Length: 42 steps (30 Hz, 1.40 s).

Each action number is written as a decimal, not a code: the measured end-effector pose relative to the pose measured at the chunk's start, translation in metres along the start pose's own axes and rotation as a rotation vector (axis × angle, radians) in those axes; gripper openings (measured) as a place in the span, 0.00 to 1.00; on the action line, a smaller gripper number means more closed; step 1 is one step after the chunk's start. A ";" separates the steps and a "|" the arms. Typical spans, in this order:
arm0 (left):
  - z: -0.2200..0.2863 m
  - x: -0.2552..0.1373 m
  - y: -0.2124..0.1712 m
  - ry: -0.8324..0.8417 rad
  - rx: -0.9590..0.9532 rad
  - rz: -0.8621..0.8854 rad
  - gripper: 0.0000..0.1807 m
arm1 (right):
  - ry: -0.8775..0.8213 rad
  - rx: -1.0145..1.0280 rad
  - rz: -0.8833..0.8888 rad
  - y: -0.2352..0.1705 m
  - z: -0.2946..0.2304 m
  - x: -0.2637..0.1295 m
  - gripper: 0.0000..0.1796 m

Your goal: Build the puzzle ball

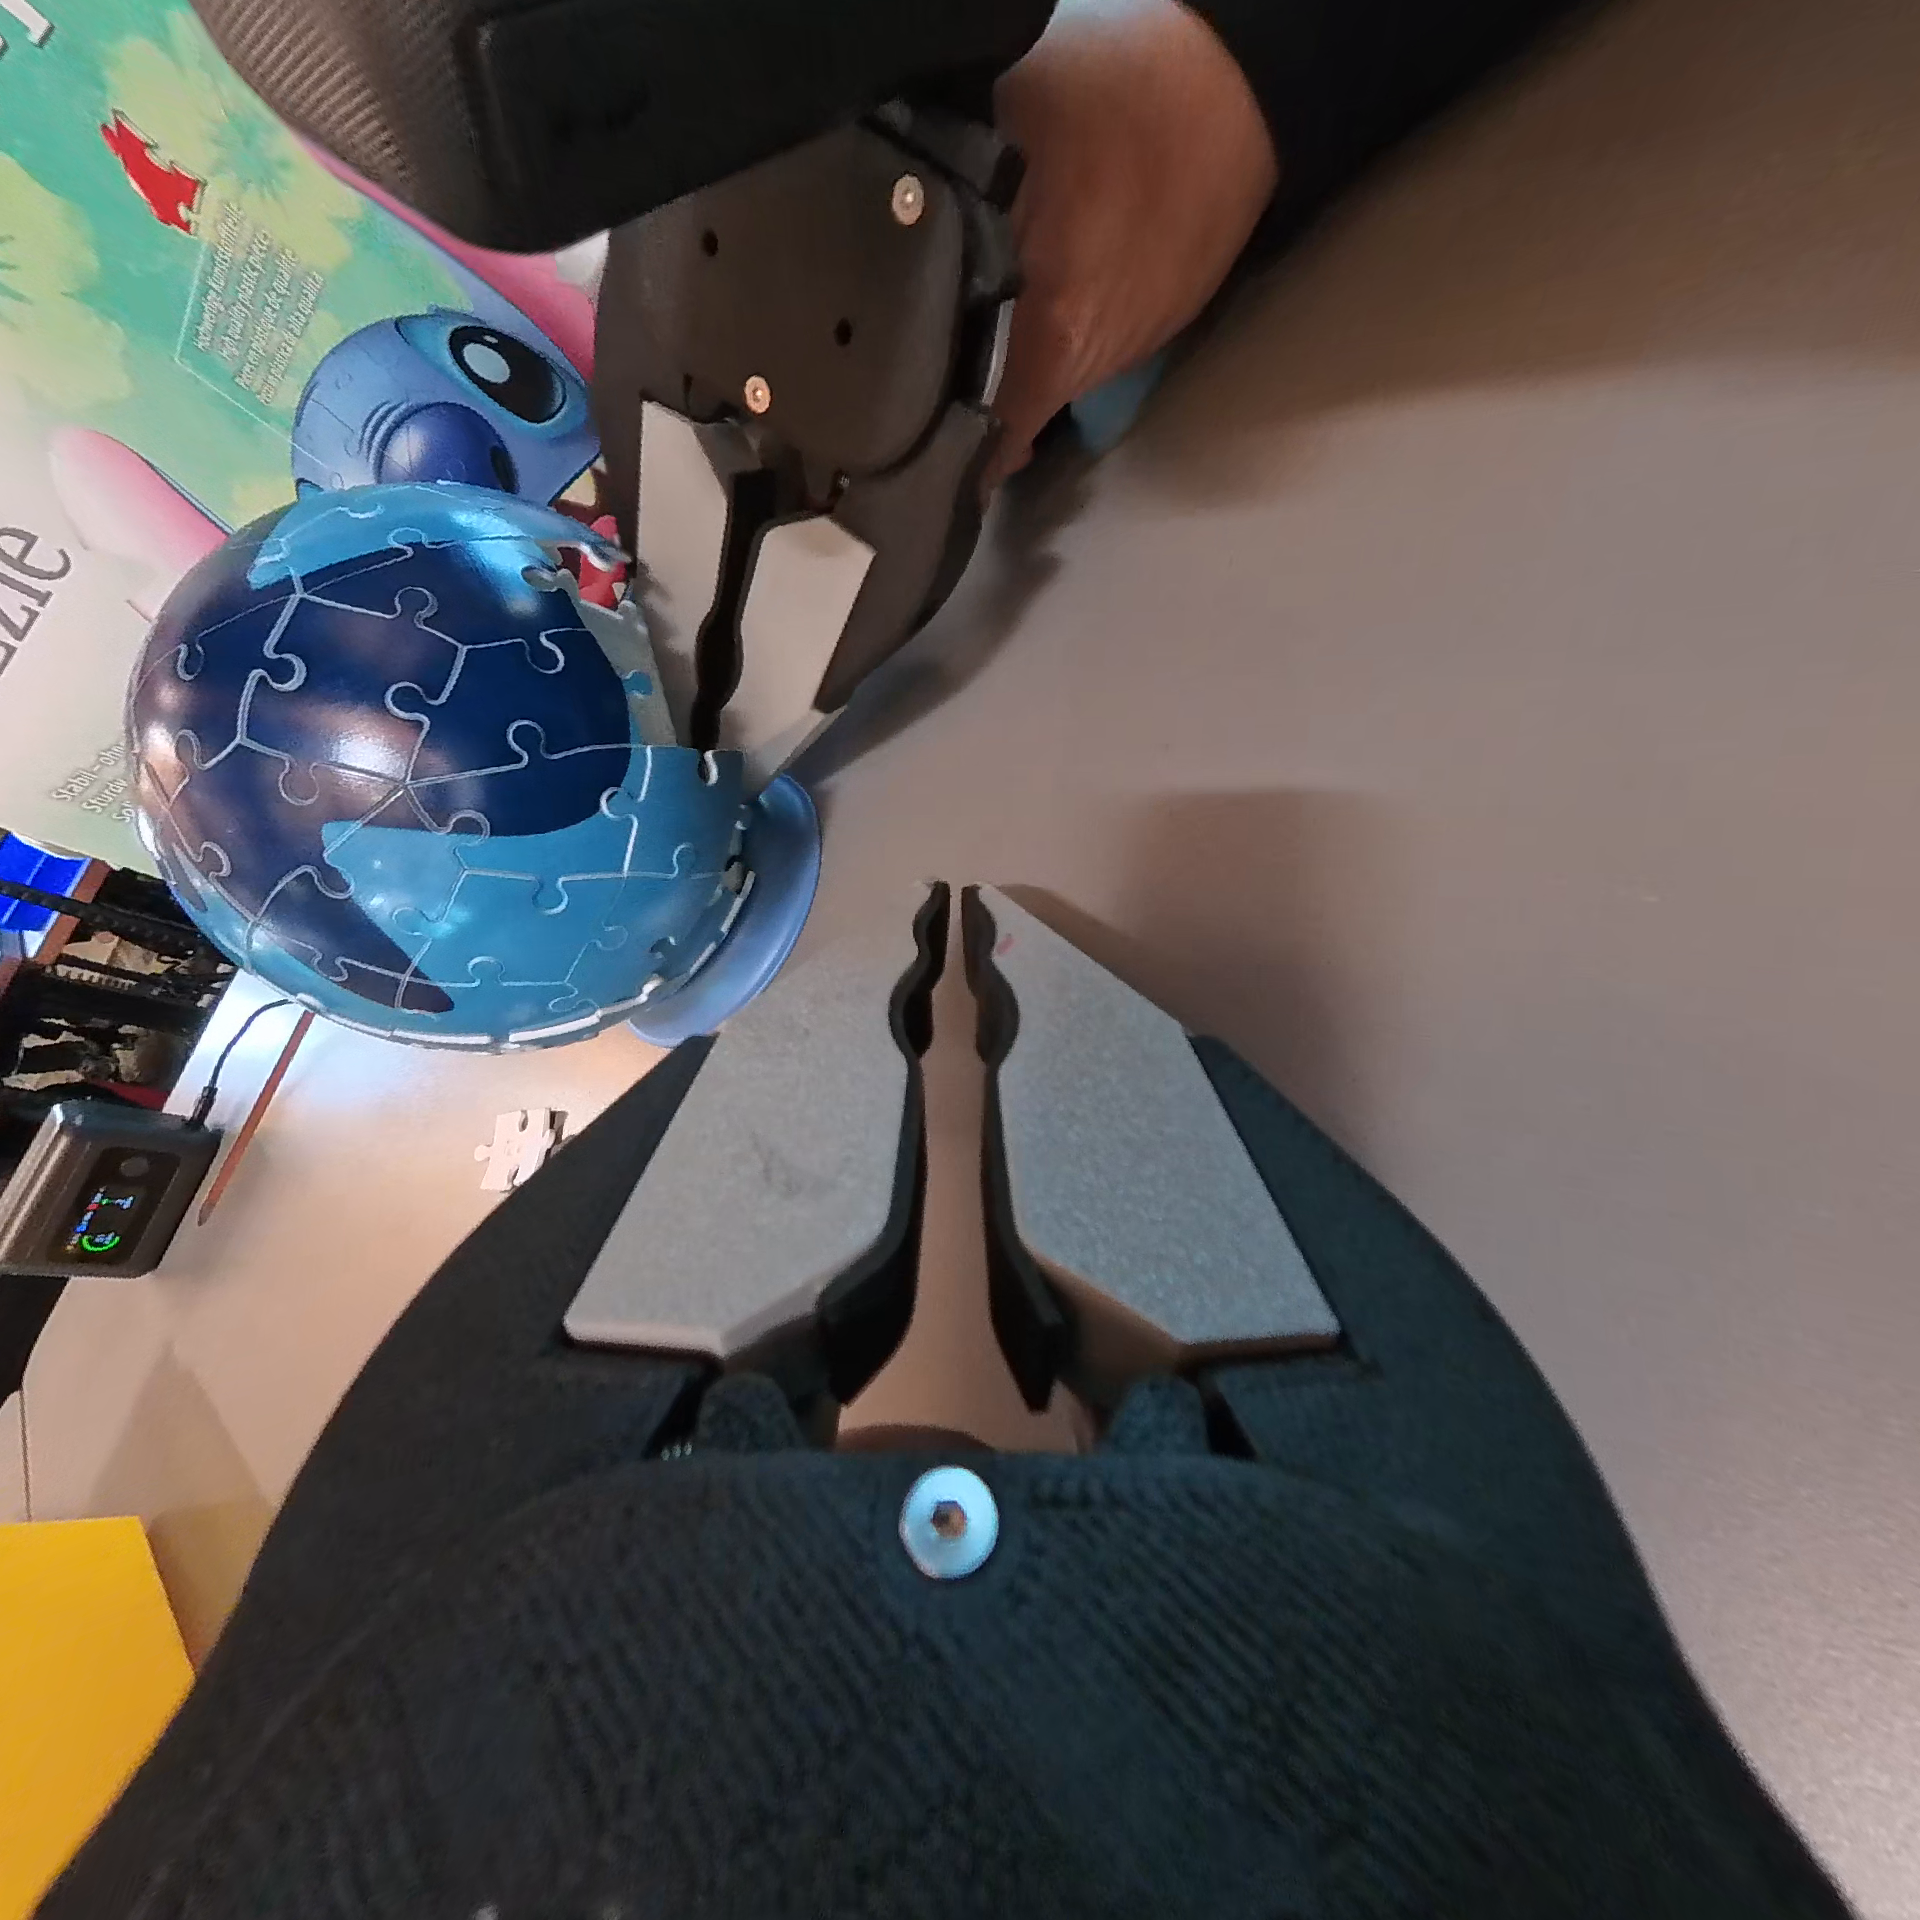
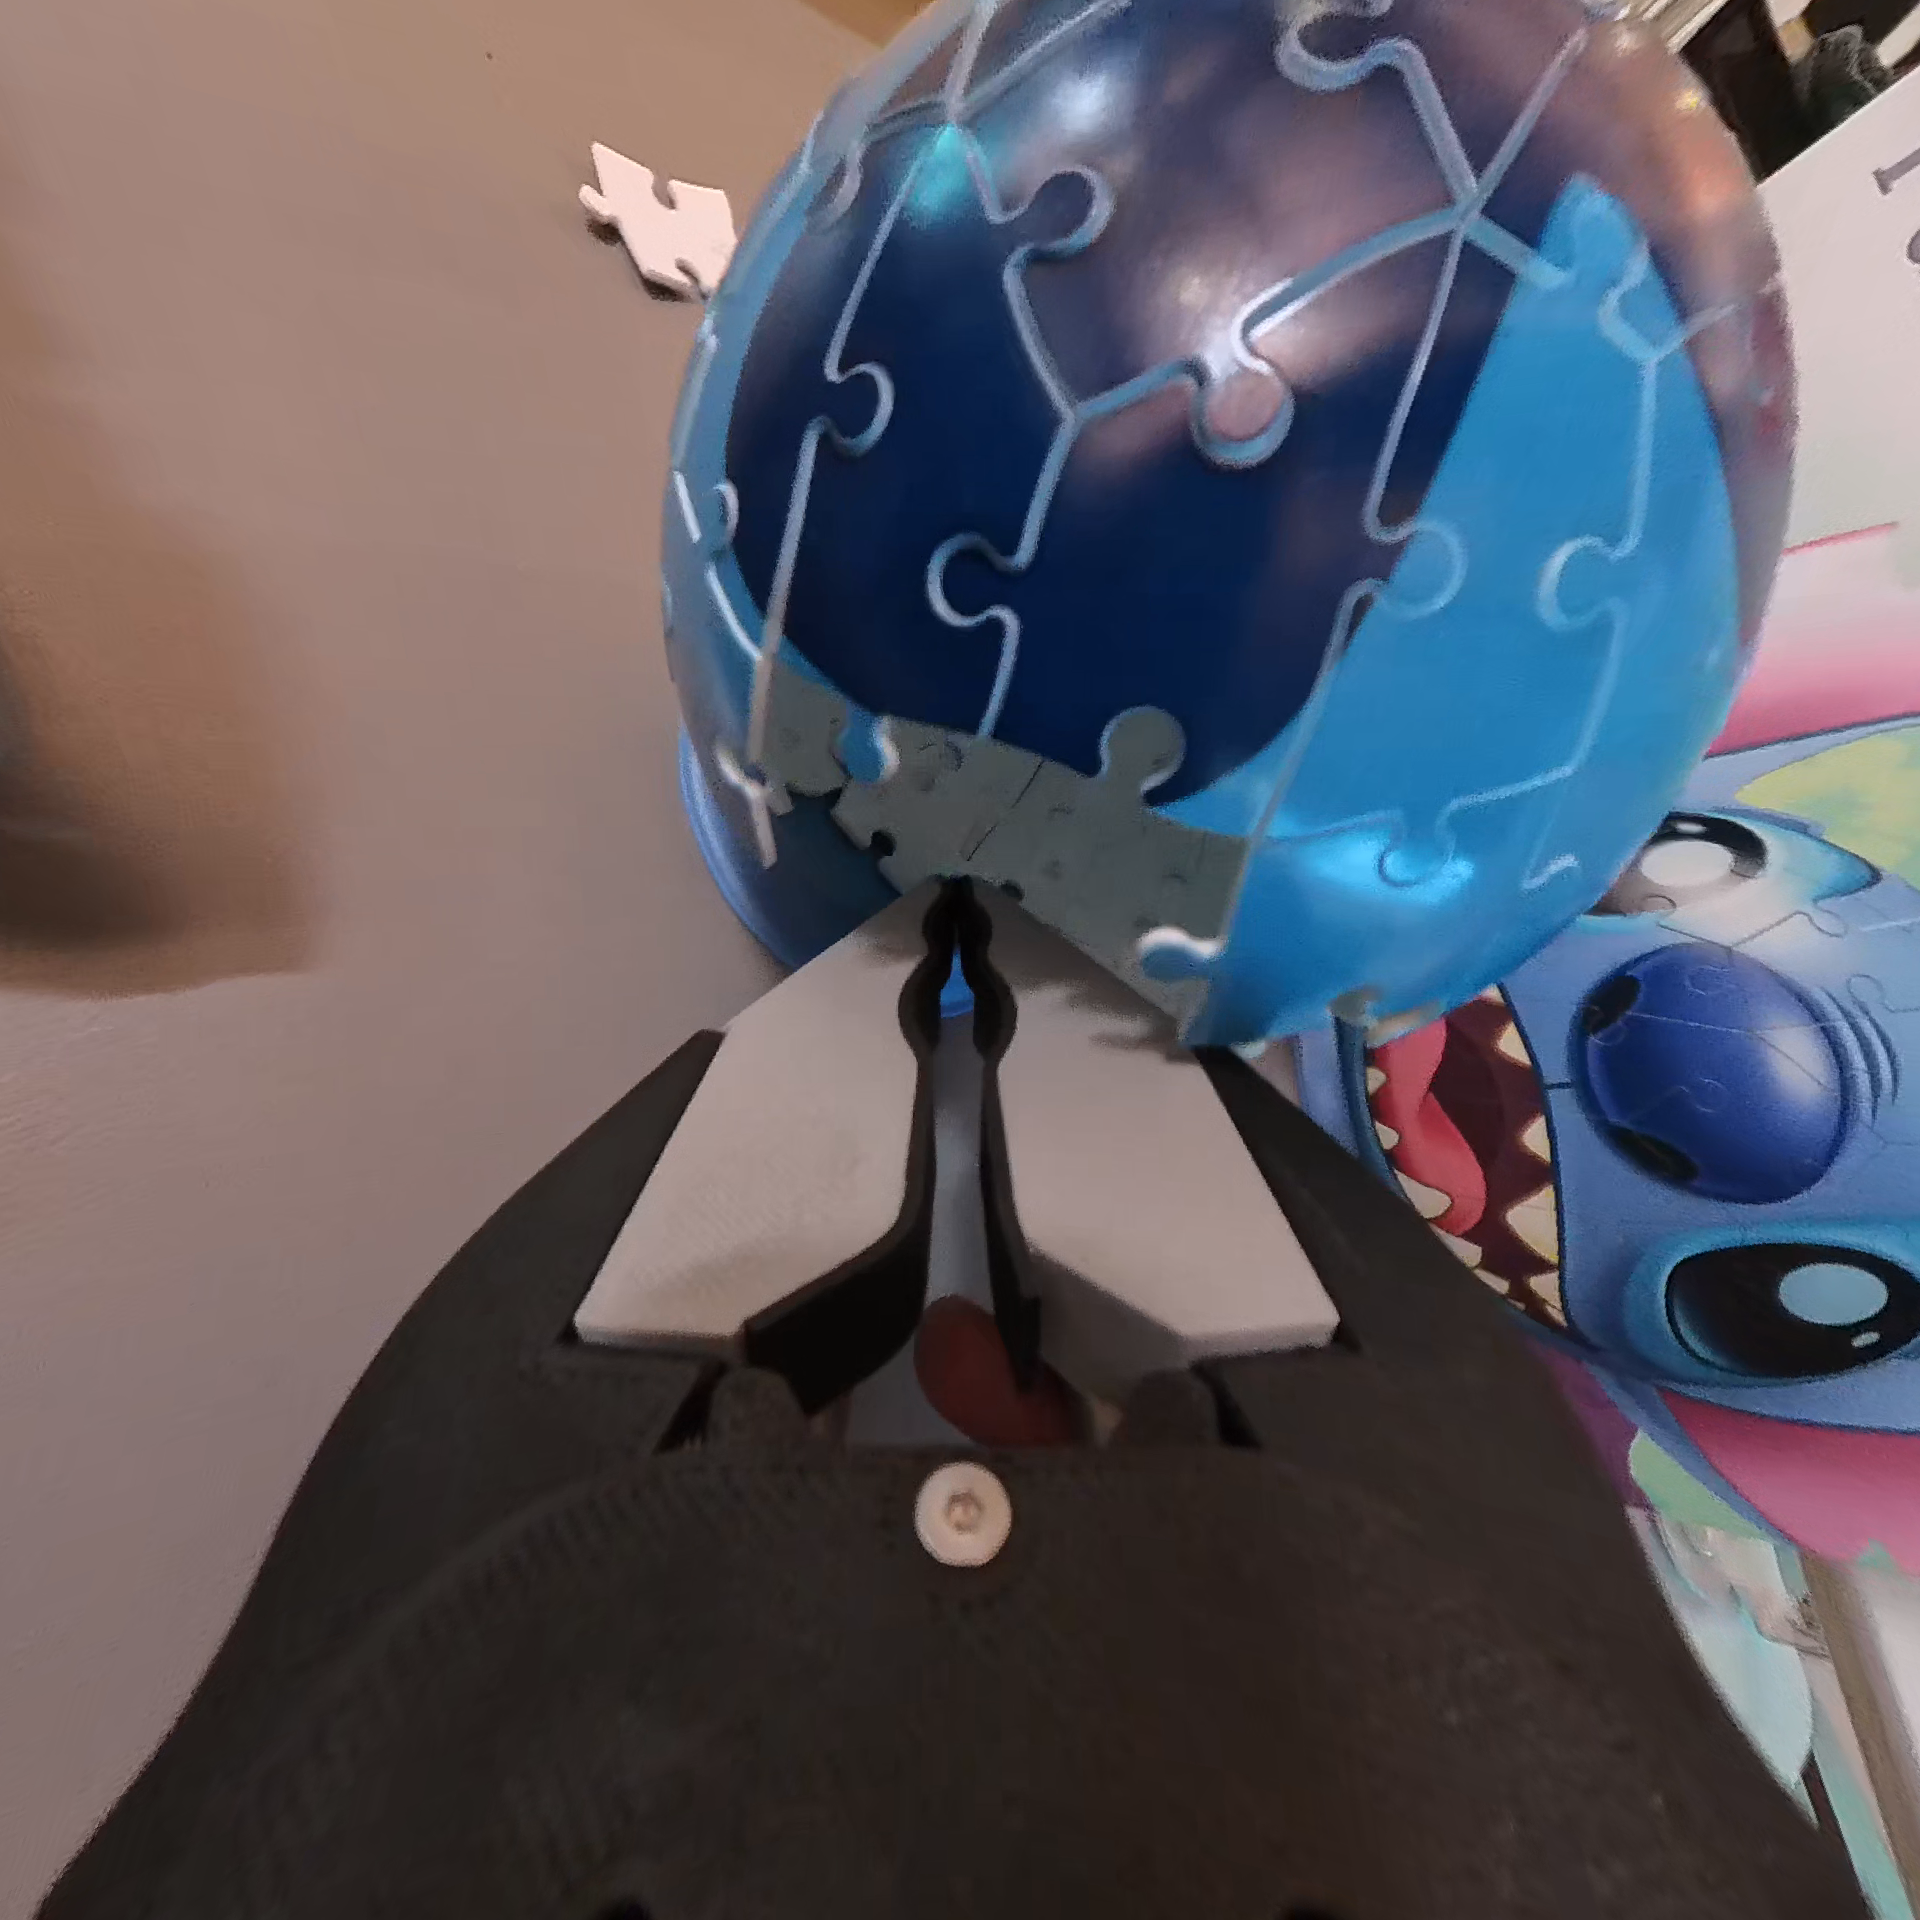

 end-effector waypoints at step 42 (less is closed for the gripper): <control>-0.027 -0.012 -0.011 0.117 -0.230 -0.004 0.00 | 0.103 0.199 0.345 -0.027 0.018 -0.066 0.00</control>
Point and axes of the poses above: each gripper's, where its closed fingertips meet, x out along the fingers, y out of its top, z = x × y across the jaws, the point moved 10 cm from there along -x, back along the fingers, and after that the axes turned 6 degrees about -x, right-handed, at the moved point
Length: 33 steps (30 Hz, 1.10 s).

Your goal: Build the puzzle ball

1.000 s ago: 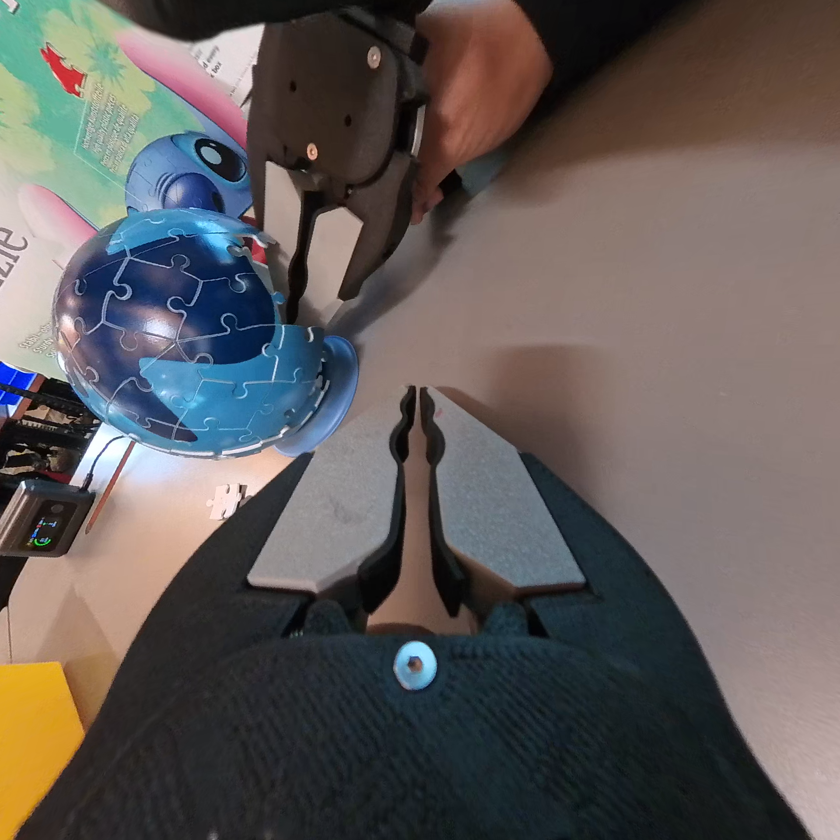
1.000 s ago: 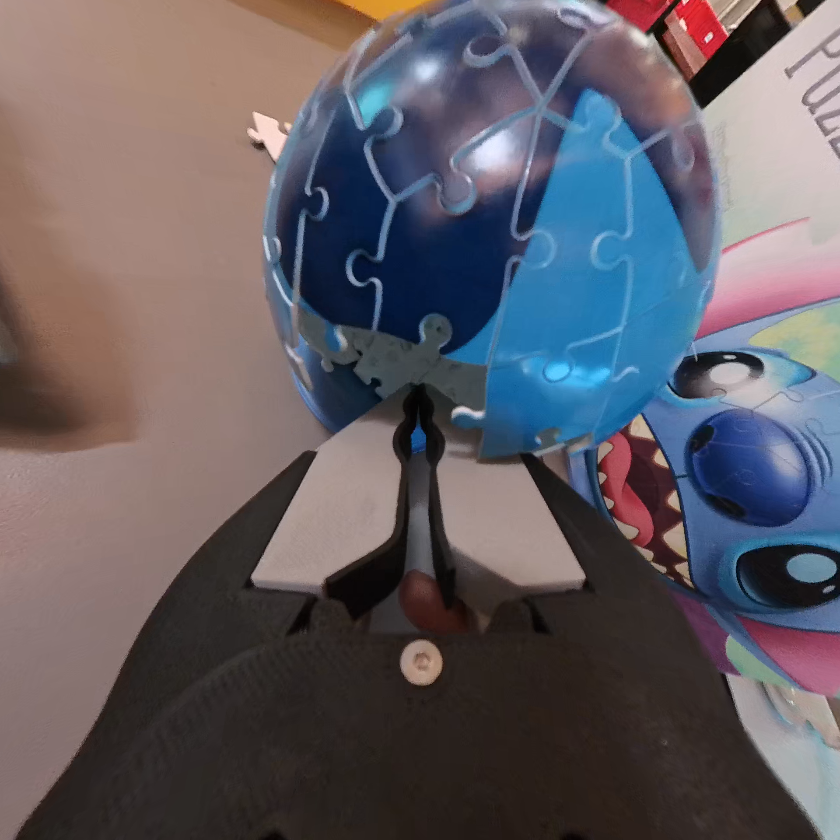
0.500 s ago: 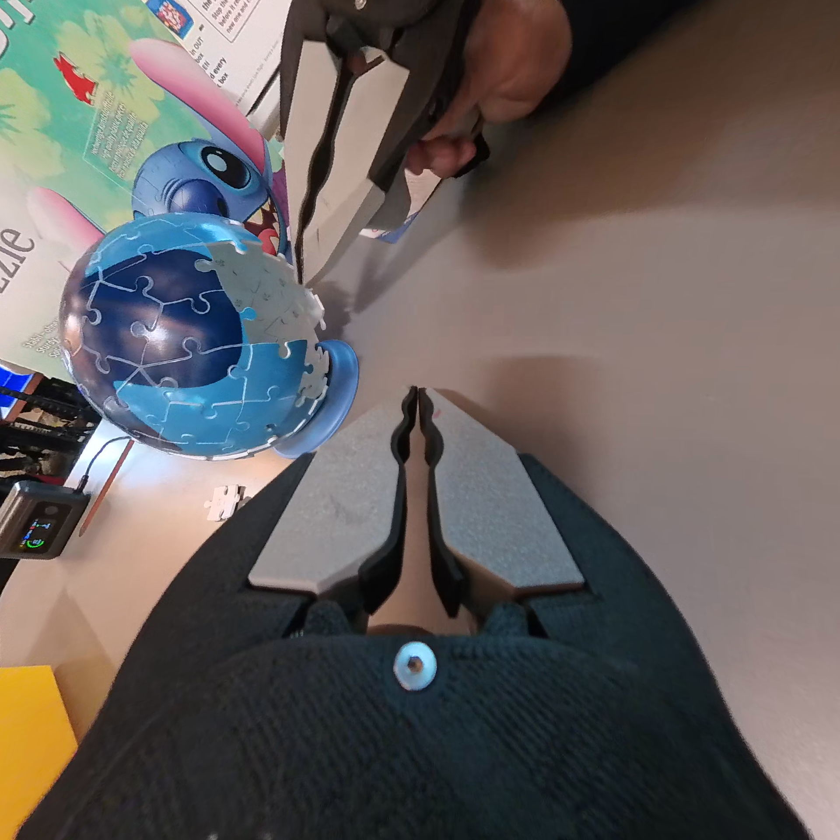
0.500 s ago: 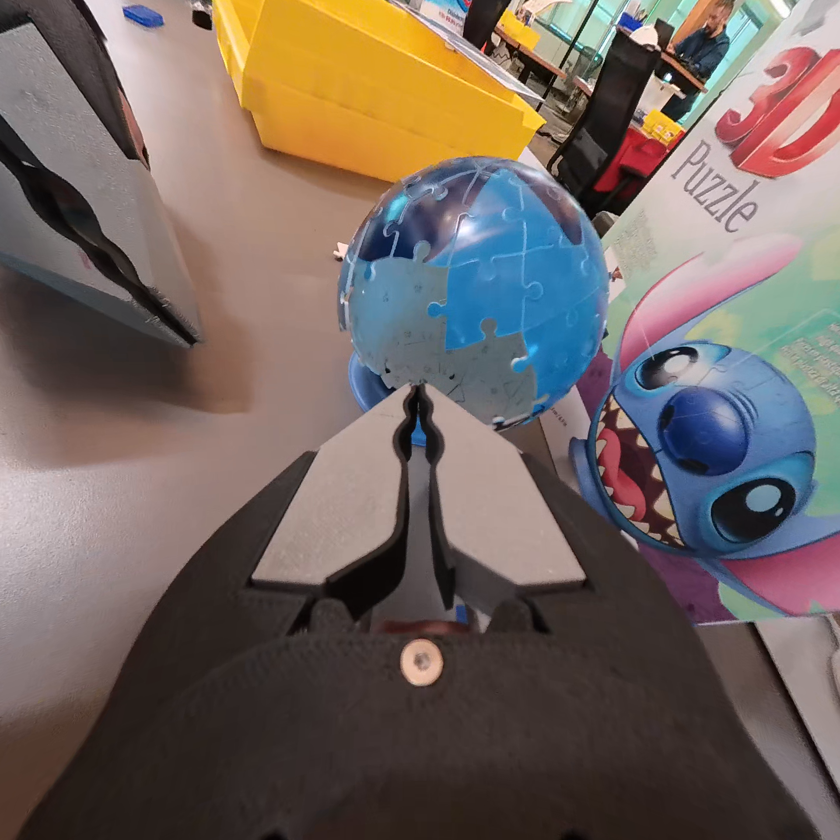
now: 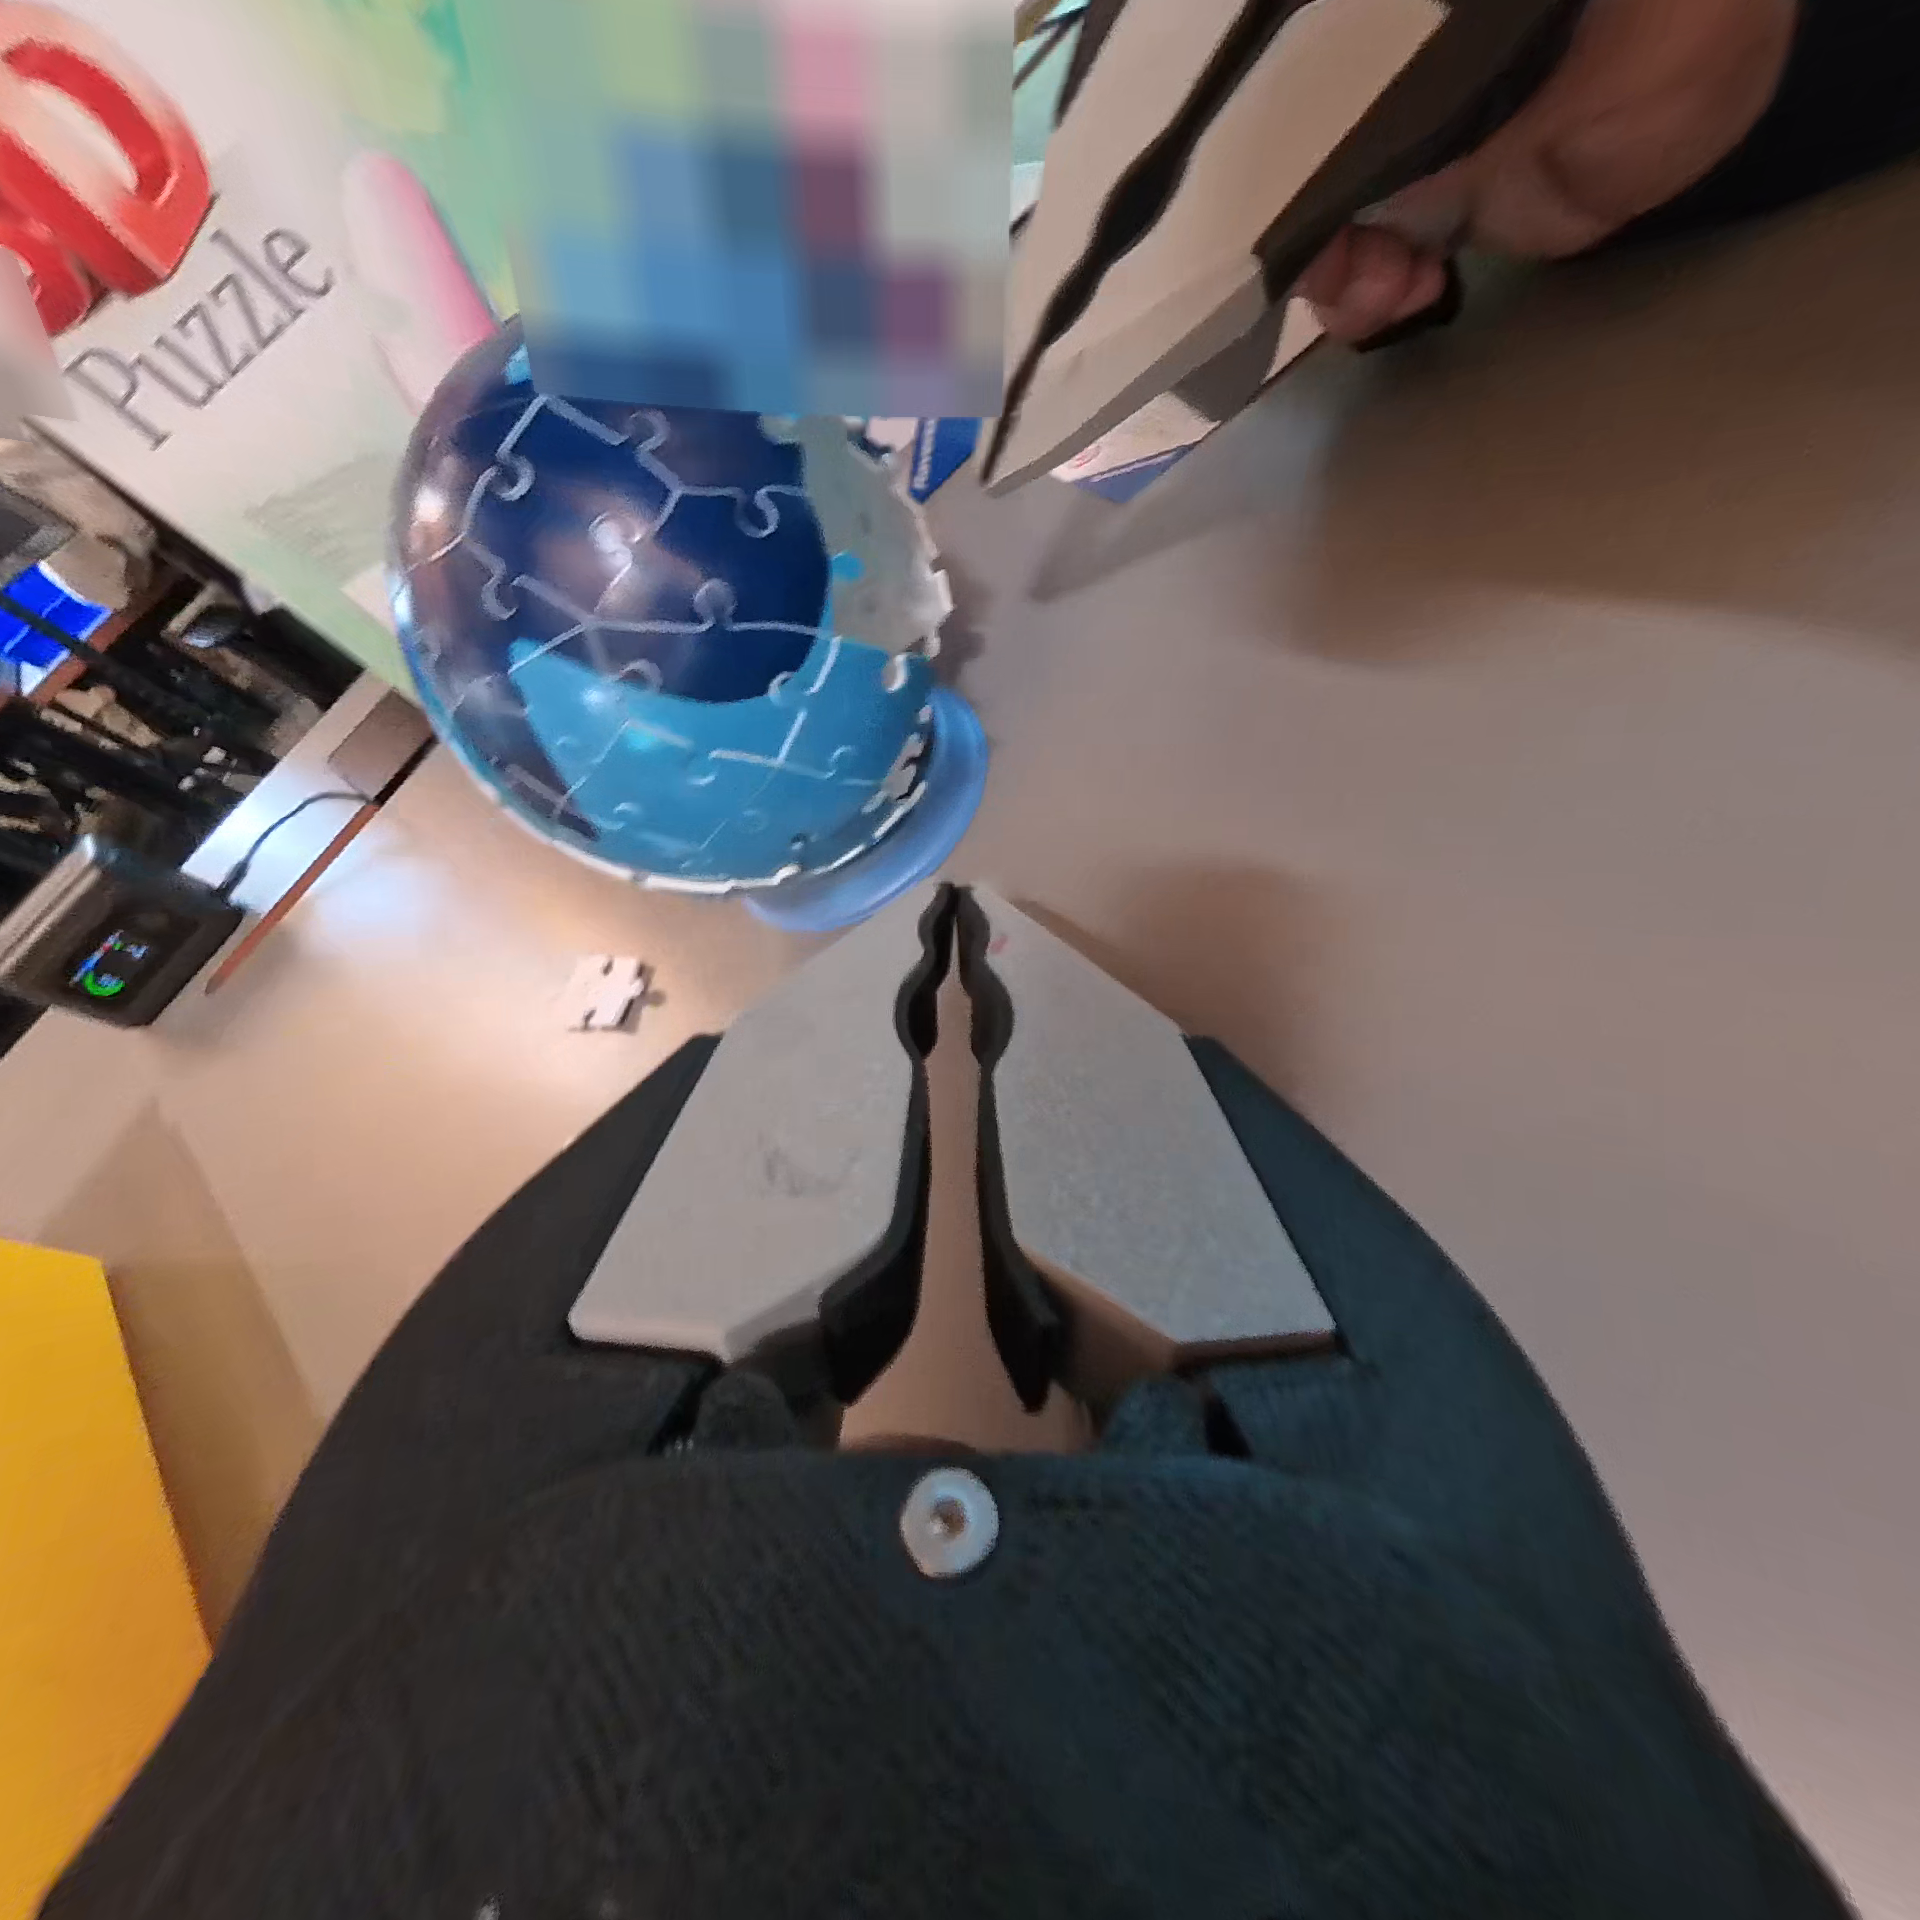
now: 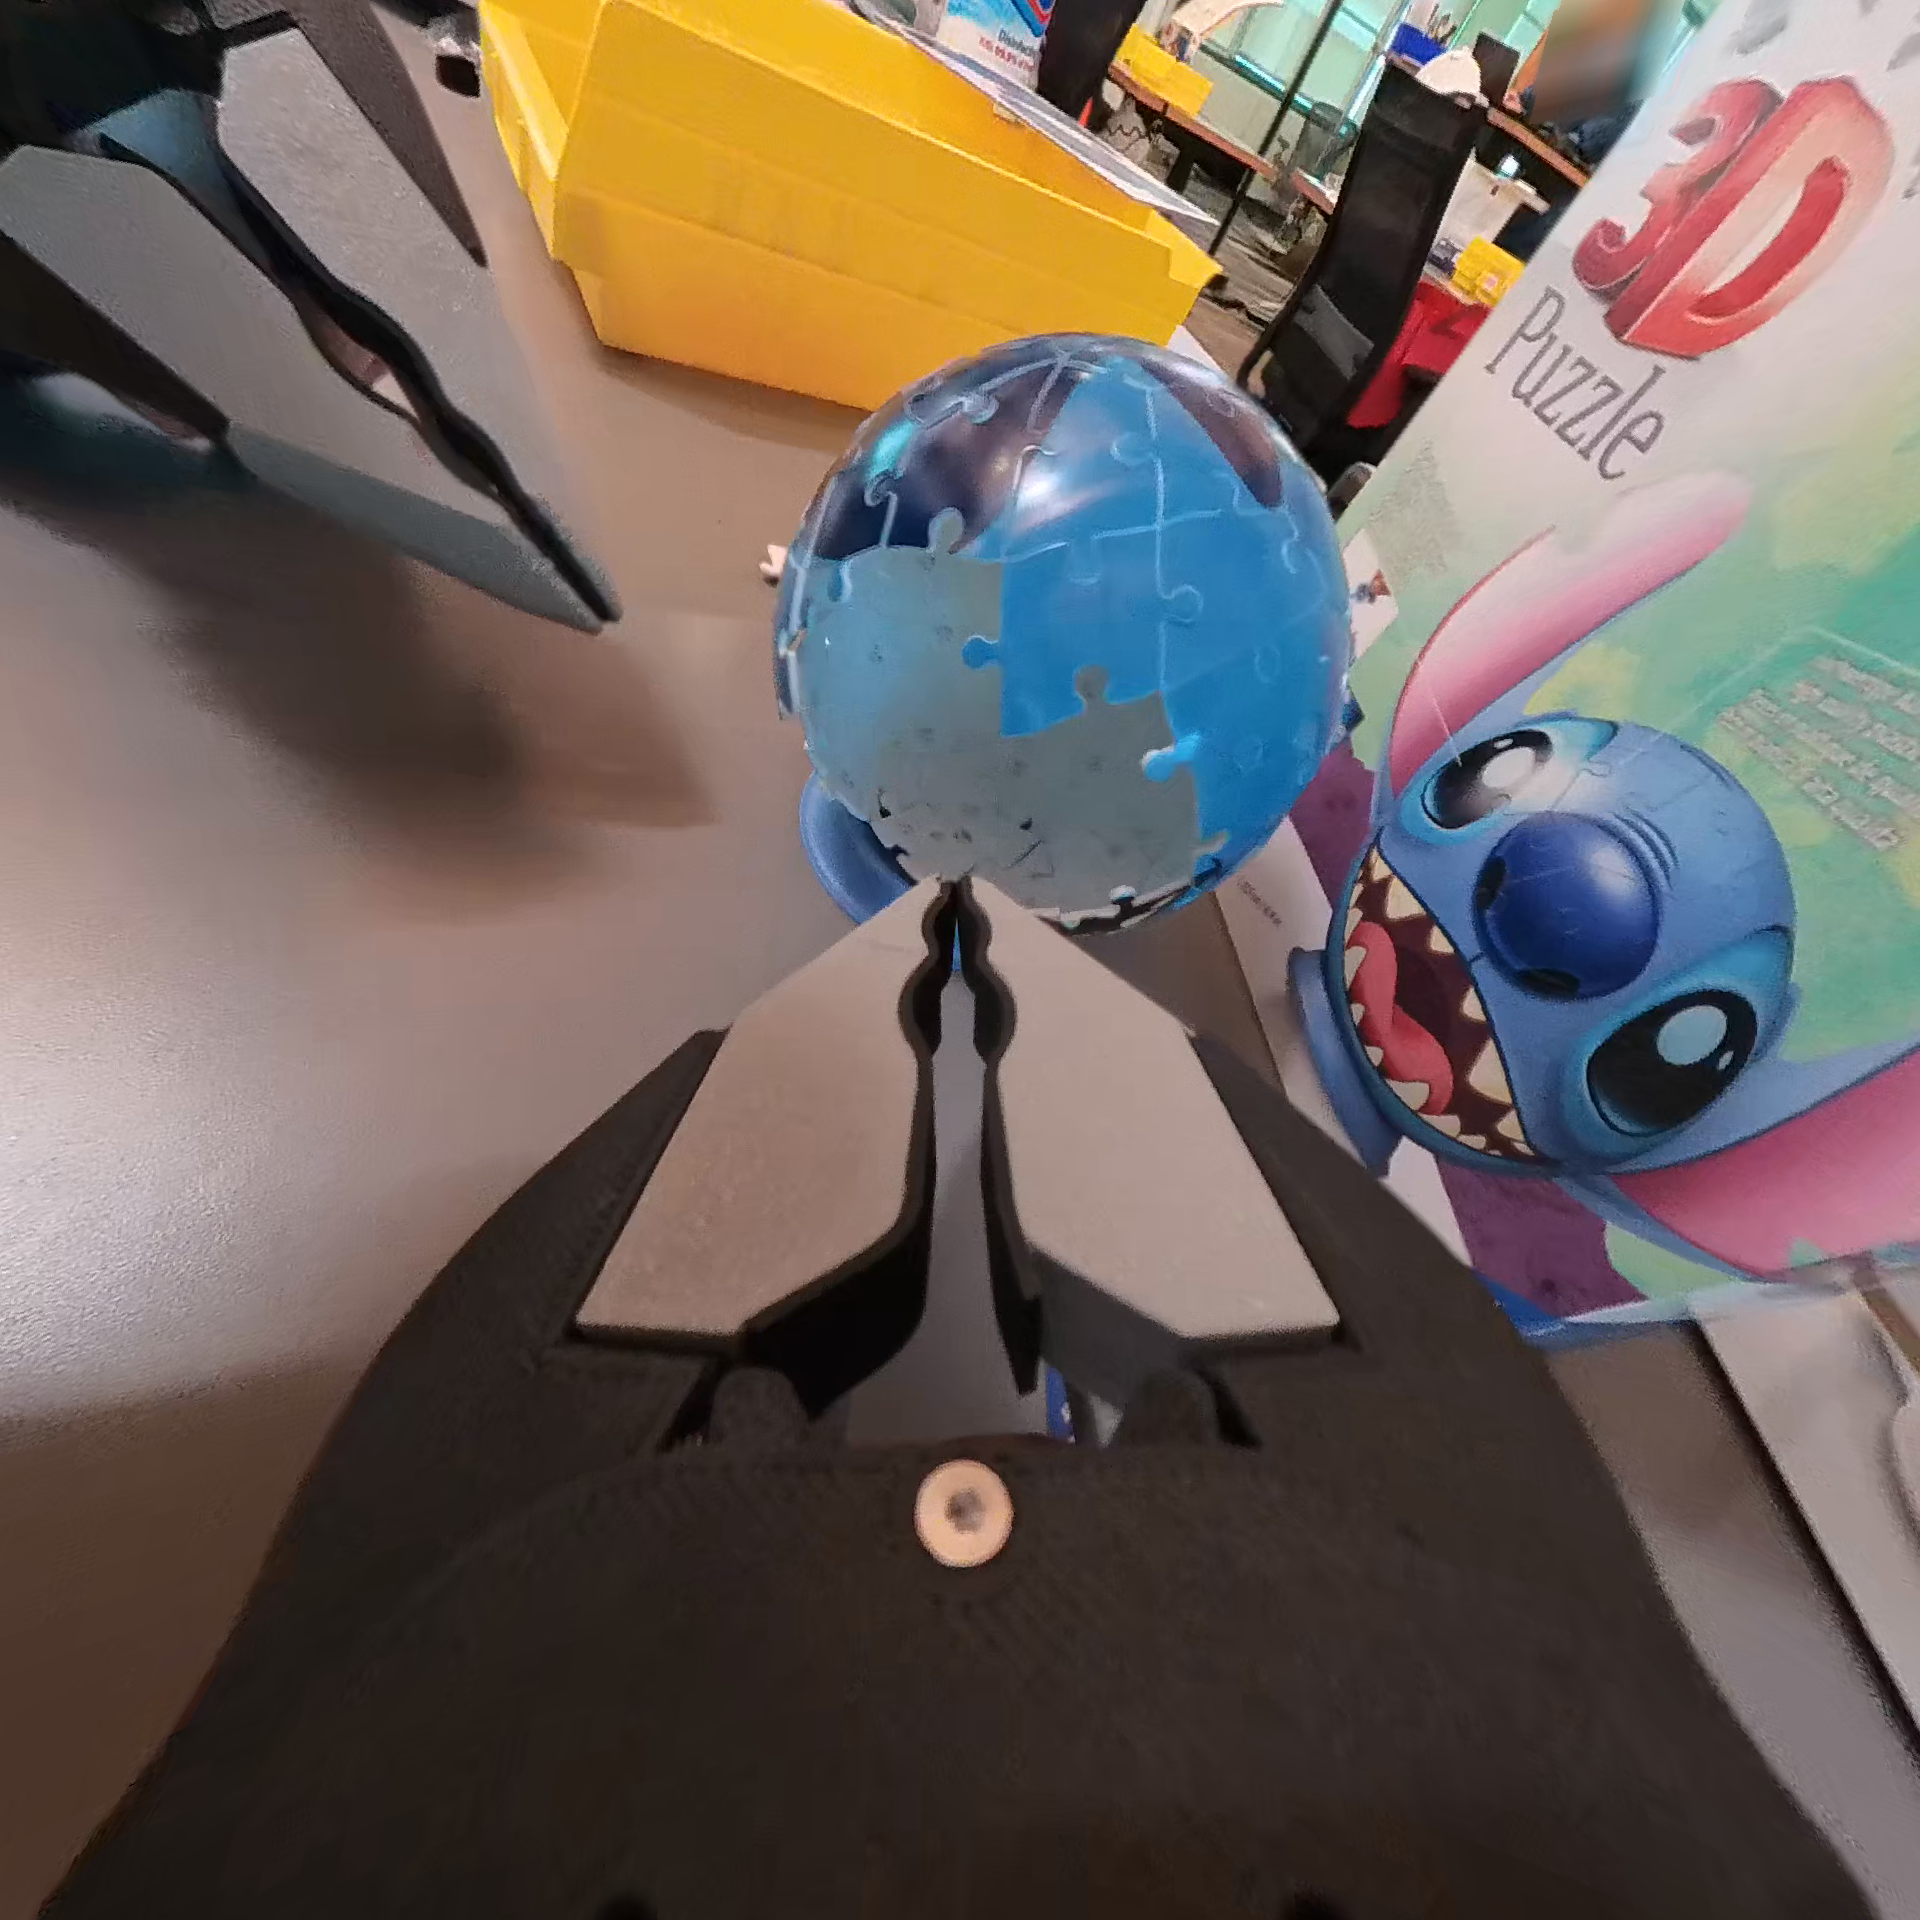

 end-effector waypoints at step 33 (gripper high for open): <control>-0.043 -0.010 -0.017 0.079 -0.222 -0.056 0.00 | -0.110 -0.243 -0.229 0.008 -0.026 0.058 0.00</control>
Point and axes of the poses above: each gripper's, where its closed fingertips meet, x out along the fingers, y out of its top, z = x × y across the jaws, the point moved 10 cm from there along -x, back along the fingers, and after that the axes turned 6 degrees about -x, right-handed, at the moved point
